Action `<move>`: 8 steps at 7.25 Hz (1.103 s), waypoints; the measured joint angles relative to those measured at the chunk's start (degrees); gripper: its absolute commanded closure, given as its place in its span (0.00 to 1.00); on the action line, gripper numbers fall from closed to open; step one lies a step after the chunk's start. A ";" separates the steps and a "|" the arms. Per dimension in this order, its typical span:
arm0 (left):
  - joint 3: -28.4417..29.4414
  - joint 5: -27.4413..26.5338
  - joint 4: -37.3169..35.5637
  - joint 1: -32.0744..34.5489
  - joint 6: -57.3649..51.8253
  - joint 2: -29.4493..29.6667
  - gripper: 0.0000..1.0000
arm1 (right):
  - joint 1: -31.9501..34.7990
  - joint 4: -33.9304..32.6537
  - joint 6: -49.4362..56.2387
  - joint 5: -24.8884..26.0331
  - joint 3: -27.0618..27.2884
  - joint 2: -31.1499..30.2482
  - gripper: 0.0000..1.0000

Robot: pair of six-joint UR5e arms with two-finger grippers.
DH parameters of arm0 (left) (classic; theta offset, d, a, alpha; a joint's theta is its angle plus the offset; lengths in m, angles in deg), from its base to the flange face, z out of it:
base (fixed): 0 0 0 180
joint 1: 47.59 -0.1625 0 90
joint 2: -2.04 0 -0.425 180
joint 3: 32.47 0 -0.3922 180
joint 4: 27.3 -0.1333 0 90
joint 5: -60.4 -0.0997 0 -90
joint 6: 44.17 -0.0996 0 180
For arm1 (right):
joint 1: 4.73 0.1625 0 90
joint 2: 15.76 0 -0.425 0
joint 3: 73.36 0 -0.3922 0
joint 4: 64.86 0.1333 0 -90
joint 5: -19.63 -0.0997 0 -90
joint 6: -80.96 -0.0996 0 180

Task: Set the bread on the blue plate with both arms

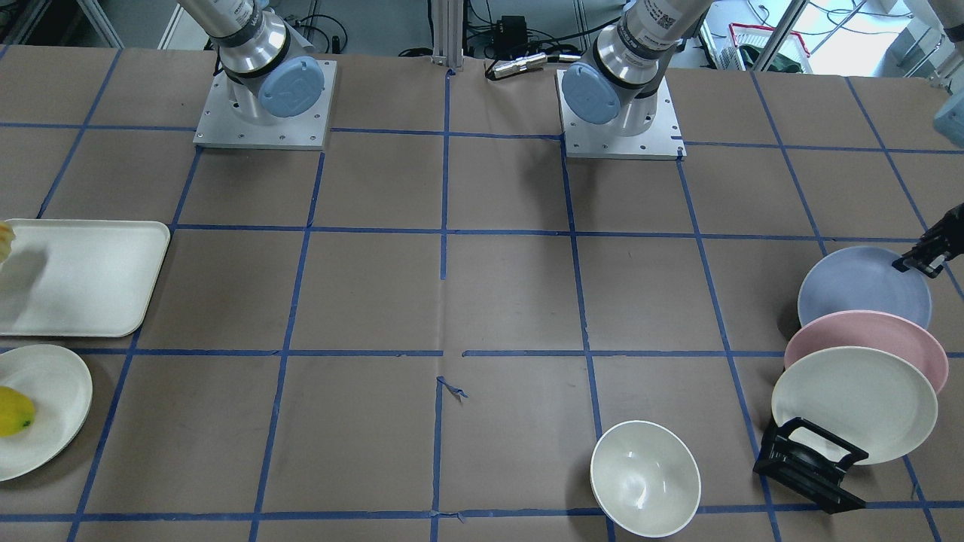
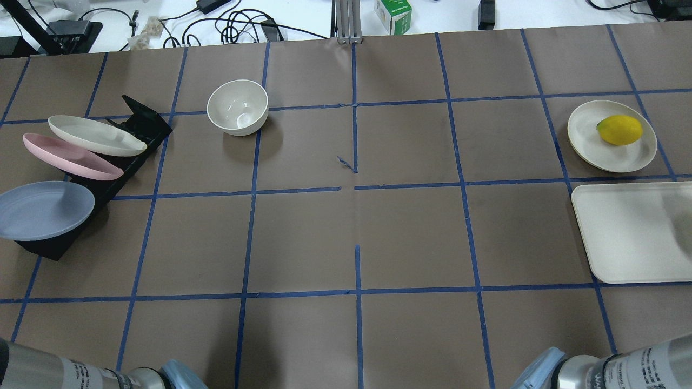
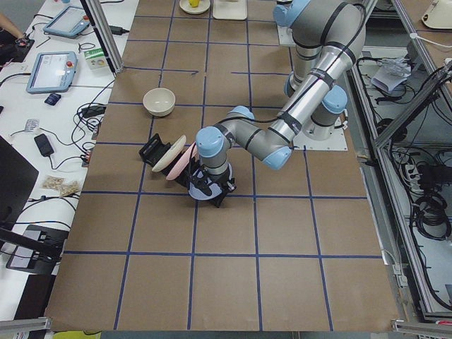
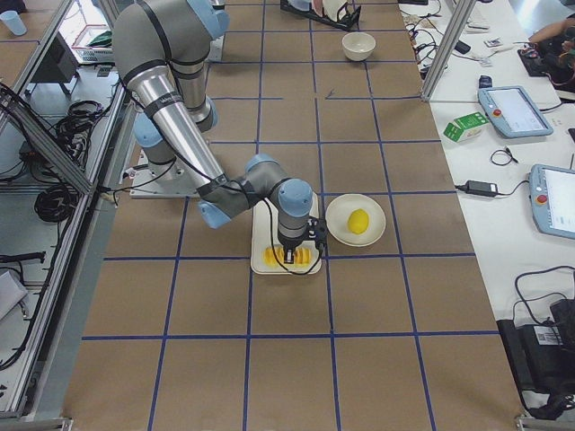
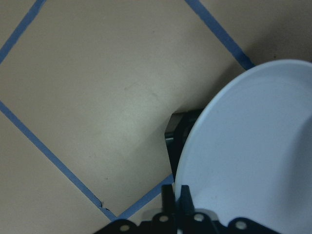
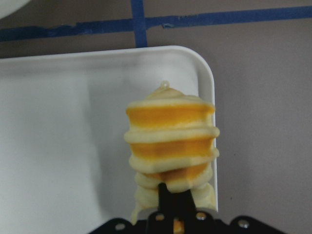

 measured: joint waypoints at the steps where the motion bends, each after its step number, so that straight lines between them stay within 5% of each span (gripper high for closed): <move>1: 1.79 -0.37 3.30 -0.39 -0.43 -0.95 1.00 | 1.07 2.29 -1.24 -0.13 -0.06 -2.65 1.00; 5: 14.12 -6.73 28.72 -0.76 -1.56 -8.18 1.00 | 10.28 12.73 -12.66 0.22 -0.31 -13.06 1.00; 8: 14.14 -3.18 48.34 2.41 -0.13 -17.80 1.00 | 12.43 14.69 -14.40 -0.16 -0.88 -15.41 1.00</move>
